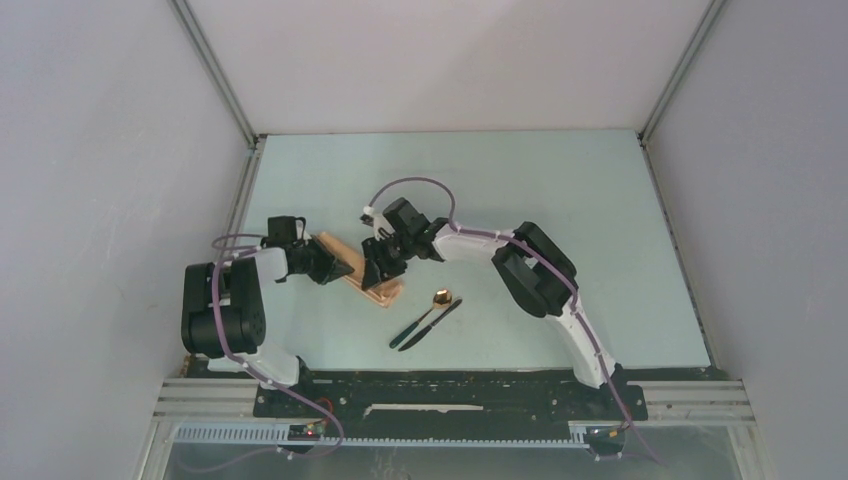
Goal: Fold the napkin into a case and place the utensils inside
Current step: Pick up the smaller rectangle-folded napkin from the center of the board.
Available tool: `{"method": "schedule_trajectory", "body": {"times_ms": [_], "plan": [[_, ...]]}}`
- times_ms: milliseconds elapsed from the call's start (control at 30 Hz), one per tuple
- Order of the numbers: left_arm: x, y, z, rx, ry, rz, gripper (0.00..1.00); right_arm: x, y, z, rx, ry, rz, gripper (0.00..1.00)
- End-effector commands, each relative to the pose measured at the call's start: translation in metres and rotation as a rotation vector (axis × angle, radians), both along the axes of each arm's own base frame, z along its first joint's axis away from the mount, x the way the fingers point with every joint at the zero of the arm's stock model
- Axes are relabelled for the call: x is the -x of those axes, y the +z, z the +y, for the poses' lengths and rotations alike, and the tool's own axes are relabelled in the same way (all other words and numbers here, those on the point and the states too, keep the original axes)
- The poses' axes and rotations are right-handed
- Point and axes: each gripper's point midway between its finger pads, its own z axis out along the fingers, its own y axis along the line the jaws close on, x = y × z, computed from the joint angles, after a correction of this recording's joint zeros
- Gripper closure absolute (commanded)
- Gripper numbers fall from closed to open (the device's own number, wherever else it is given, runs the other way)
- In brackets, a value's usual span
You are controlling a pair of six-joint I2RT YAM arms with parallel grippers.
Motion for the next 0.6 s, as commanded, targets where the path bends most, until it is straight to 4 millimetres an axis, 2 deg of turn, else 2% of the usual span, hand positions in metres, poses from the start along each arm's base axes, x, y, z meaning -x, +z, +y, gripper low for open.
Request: {"method": "schedule_trajectory", "body": {"times_ms": [0,100,233,333,433,567], "plan": [[0.001,-0.004,0.010,-0.054,-0.024,0.024,1.00,-0.004,0.043,-0.008,0.142,0.066,-0.375,0.43],[-0.001,0.003,0.009,-0.052,-0.045,0.016,0.99,0.005,0.048,-0.009,0.245,0.137,-0.666,0.33],[-0.002,0.004,0.008,-0.045,-0.054,0.013,0.98,0.011,0.049,0.003,0.311,0.208,-0.921,0.29],[-0.002,0.003,0.008,-0.041,-0.058,0.019,0.99,0.007,0.044,0.014,0.366,0.234,-1.018,0.28],[-0.002,0.001,0.007,-0.042,-0.062,0.024,0.99,0.002,0.033,0.019,0.425,0.247,-1.086,0.27],[-0.002,-0.002,0.007,-0.038,-0.063,0.027,0.99,-0.003,0.033,0.021,0.453,0.243,-1.164,0.27]]}}
